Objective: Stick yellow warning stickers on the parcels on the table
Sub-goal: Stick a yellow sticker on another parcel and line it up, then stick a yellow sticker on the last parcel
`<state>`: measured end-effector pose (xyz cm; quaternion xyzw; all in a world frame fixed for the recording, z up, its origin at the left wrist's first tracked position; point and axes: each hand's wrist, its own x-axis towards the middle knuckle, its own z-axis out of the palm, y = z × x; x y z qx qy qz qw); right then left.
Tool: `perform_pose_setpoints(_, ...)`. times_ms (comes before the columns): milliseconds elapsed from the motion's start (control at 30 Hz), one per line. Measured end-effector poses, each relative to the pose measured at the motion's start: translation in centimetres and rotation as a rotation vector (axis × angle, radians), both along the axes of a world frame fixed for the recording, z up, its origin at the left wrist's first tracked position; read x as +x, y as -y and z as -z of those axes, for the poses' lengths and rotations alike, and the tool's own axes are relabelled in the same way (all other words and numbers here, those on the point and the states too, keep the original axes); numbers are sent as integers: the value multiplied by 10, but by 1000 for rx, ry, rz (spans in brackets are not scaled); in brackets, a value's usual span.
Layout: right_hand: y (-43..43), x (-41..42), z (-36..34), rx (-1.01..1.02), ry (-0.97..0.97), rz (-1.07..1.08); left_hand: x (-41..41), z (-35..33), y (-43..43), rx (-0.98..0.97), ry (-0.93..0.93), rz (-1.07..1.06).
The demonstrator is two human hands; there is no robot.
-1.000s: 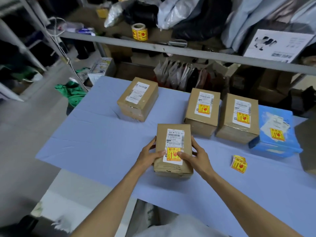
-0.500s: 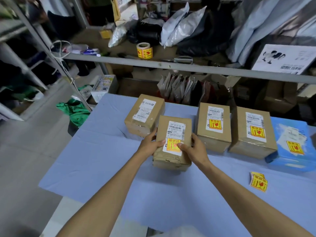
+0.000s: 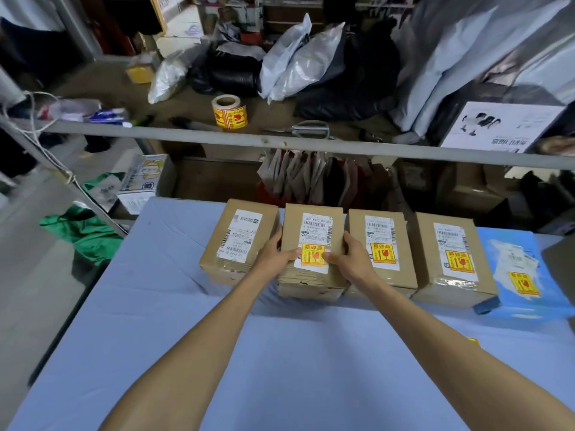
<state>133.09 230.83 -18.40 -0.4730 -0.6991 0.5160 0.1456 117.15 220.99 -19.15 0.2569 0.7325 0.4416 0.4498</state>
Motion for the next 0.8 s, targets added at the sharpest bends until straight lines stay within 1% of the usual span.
perform_pose_setpoints(133,-10,-12,8,43,137,9,-5,10,-12,-25,11,-9)
perform_pose_setpoints(300,-9,-23,12,141,236,18,-6,21,-20,-53,42,-20)
perform_pose_setpoints(467,-8,-26,10,137,286,4,-7,26,-24,-78,36,-34)
perform_pose_setpoints(567,-8,-30,3,109,359,-27,-5,23,-24,-92,8,-21)
perform_pose_setpoints(600,-8,-32,0,109,396,-41,-5,21,-25,-103,-21,-14)
perform_pose_setpoints(667,-5,-35,-5,154,479,-82,-5,14,-24,-129,-140,15)
perform_pose_setpoints(800,11,-44,-17,379,594,-222,-15,-7,-12,-105,-532,104)
